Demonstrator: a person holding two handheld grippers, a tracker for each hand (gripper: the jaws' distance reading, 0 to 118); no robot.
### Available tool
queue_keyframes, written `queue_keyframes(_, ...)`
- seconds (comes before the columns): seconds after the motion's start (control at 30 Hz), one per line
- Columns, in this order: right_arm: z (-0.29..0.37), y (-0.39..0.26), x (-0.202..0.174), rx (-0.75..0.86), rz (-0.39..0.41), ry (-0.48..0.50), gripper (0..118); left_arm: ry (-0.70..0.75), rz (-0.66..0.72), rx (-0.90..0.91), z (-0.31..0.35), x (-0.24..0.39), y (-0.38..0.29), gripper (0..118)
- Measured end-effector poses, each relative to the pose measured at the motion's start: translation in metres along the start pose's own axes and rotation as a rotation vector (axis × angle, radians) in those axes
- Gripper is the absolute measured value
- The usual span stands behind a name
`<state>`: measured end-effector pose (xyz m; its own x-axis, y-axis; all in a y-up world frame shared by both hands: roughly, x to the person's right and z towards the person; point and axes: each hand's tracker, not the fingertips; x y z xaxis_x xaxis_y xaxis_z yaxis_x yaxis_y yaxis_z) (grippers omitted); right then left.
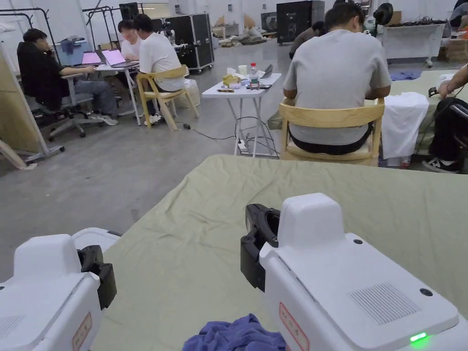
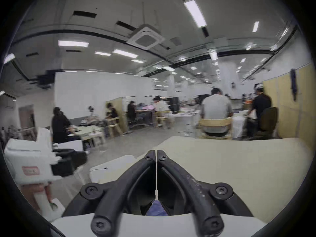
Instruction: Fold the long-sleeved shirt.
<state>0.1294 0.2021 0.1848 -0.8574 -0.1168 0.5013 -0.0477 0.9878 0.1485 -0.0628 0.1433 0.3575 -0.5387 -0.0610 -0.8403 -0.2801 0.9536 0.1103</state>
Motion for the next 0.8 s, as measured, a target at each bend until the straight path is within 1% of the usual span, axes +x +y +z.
queue_keyframes(0.07,0.003,-0.007,-0.008,-0.009,-0.008,0.048,4,-0.026,0.017,-0.035,0.0,0.023,-0.028,0)
queue_keyframes(0.1,0.006,-0.01,-0.007,-0.019,-0.004,0.051,4,-0.04,0.016,-0.053,-0.004,0.03,-0.044,1)
queue_keyframes(0.13,0.009,-0.016,-0.004,-0.032,0.003,0.051,4,-0.069,0.014,-0.085,-0.011,0.043,-0.069,9)
queue_keyframes(0.17,0.013,-0.022,0.002,-0.052,0.01,0.038,4,-0.113,0.027,-0.124,-0.02,0.064,-0.098,26)
queue_keyframes(0.2,0.01,-0.026,0.014,-0.077,0.017,0.038,4,-0.153,0.044,-0.16,-0.027,0.081,-0.128,72)
queue_keyframes(0.23,0.013,-0.032,0.025,-0.11,0.025,0.016,4,-0.227,0.065,-0.212,-0.032,0.112,-0.169,108)
queue_keyframes(0.27,0.018,-0.039,0.034,-0.138,0.026,-0.01,4,-0.295,0.077,-0.267,-0.037,0.14,-0.212,118)
queue_keyframes(0.3,0.024,-0.047,0.043,-0.166,0.024,-0.045,4,-0.355,0.072,-0.362,-0.036,0.156,-0.276,111)
queue_keyframes(0.33,0.018,-0.048,0.057,-0.201,0.023,-0.064,4,-0.401,0.105,-0.409,-0.038,0.181,-0.31,111)
queue_keyframes(0.4,0.024,-0.059,0.076,-0.255,0.013,-0.127,4,-0.397,0.116,-0.499,-0.058,0.178,-0.382,112)
queue_keyframes(0.47,0.021,-0.07,0.1,-0.311,-0.015,-0.175,4,-0.388,0.066,-0.598,-0.073,0.153,-0.455,112)
queue_keyframes(0.53,0.025,-0.078,0.116,-0.345,-0.055,-0.218,4,-0.392,0.011,-0.63,-0.09,0.152,-0.493,112)
queue_keyframes(0.57,0.028,-0.082,0.122,-0.359,-0.073,-0.239,4,-0.406,0.001,-0.643,-0.09,0.134,-0.509,111)
queue_keyframes(0.63,0.024,-0.087,0.141,-0.377,-0.094,-0.254,4,-0.437,-0.017,-0.707,-0.084,0.135,-0.55,108)
queue_keyframes(0.67,0.025,-0.089,0.146,-0.38,-0.102,-0.268,4,-0.43,-0.021,-0.749,-0.08,0.126,-0.569,100)
queue_keyframes(0.7,0.026,-0.09,0.149,-0.385,-0.11,-0.283,4,-0.418,-0.03,-0.764,-0.08,0.105,-0.569,78)
queue_keyframes(0.73,0.026,-0.089,0.15,-0.39,-0.115,-0.284,4,-0.417,-0.022,-0.734,-0.087,0.102,-0.55,62)
queue_keyframes(0.77,0.028,-0.088,0.153,-0.385,-0.129,-0.288,4,-0.392,-0.029,-0.717,-0.094,0.089,-0.534,51)
queue_keyframes(0.8,0.029,-0.087,0.156,-0.381,-0.141,-0.292,4,-0.395,-0.038,-0.705,-0.094,0.089,-0.518,35)
